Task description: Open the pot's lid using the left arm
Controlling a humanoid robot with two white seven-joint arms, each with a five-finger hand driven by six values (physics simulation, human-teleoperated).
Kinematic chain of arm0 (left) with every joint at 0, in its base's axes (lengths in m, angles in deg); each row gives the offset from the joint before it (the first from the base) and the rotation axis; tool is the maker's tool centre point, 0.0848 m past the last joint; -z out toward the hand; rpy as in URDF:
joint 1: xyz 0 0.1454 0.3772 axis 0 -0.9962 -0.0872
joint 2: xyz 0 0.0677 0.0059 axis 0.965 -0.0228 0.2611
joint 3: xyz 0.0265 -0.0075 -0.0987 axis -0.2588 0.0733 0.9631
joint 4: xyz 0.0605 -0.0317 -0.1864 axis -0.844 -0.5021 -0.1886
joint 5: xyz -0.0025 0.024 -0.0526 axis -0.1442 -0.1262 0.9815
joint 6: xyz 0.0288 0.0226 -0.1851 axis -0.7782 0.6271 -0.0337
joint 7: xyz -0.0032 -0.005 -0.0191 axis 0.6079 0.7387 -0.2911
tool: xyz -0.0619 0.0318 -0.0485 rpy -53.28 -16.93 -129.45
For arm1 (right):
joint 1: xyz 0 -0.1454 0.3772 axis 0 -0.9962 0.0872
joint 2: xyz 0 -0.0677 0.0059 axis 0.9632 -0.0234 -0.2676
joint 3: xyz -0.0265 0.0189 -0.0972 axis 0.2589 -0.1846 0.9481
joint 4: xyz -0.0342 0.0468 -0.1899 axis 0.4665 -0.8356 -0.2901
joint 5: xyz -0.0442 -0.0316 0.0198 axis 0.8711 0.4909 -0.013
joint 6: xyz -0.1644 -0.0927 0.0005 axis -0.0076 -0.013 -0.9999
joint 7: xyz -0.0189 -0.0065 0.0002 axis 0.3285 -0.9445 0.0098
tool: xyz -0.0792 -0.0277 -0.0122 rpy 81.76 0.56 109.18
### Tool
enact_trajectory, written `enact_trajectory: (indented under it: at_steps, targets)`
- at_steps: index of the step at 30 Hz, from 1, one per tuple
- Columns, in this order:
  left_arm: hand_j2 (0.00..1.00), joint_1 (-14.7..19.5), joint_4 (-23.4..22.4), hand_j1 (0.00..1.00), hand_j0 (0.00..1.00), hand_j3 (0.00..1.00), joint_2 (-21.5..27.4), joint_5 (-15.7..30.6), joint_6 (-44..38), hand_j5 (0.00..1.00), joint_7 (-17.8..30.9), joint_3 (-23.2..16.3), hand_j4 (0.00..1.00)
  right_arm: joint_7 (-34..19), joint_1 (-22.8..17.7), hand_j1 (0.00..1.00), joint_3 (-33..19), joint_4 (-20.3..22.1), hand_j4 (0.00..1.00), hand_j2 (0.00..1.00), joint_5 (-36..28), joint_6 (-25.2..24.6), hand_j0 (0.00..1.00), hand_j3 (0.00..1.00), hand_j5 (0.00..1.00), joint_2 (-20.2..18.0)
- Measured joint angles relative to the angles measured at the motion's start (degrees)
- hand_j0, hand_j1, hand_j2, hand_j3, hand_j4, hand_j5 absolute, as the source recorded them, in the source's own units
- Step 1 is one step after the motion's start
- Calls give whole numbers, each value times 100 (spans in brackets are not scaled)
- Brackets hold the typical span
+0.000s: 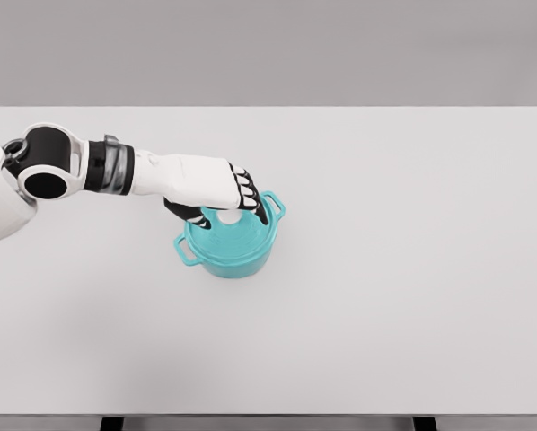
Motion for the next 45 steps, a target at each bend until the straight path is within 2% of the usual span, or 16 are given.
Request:
enact_trajectory:
  at_steps: [8,12,17,19,25,28,32,35,36,37,38,39,43,45]
  targets:
    - [73,-53,-11,73,73,73,-2,-35,1,73,0,-71,73,0,9,100,0,0,100,100,0,0,100,100,100,0]
    - [63,-44,-7,63,63,63,-1,-38,0,63,0,-93,63,0,0,100,0,0,100,100,0,0,100,100,100,0]
    - [46,-26,0,46,46,46,6,-40,0,46,0,-97,46,0,9,100,0,0,100,100,0,0,100,100,100,0]
    - [42,-26,1,42,42,42,31,-38,0,42,0,-97,42,0,9,100,0,0,100,100,0,0,100,100,100,0]
    - [41,123,11,41,41,41,241,-21,-3,41,-1,-94,41,0,9,100,0,0,100,100,0,0,100,100,100,0]
    - [40,264,22,40,40,40,583,-9,-3,40,-1,-91,40,0,9,100,0,0,100,100,0,0,100,100,100,0]
    - [41,246,-31,41,41,41,1097,-75,-1,41,0,-90,41,0,0,100,0,0,100,100,0,0,100,100,100,0]
    - [46,237,-311,46,46,46,1329,-316,0,46,1,-90,46,0,0,100,0,0,100,100,0,0,100,100,100,0]
    - [56,237,-409,56,56,56,1368,-386,2,56,1,-90,56,0,9,100,0,0,100,100,0,0,100,100,100,0]
    - [77,229,-480,77,77,77,1395,-435,2,77,1,-90,77,0,9,100,0,0,100,100,0,0,100,100,100,0]
    - [85,229,-530,85,85,85,1415,-466,1,85,1,-90,85,0,0,100,0,0,100,100,0,0,100,100,100,0]
    - [100,220,-566,100,100,100,1427,-482,1,100,0,-90,100,0,0,100,0,0,100,100,0,0,100,100,100,0]
    - [100,185,-701,100,100,100,1444,-467,-2,100,0,-97,100,0,9,100,0,0,100,100,0,0,100,100,100,0]
    - [100,158,-1063,100,100,100,1448,-417,-4,100,-1,-86,100,0,9,100,0,0,100,100,0,0,100,100,100,0]
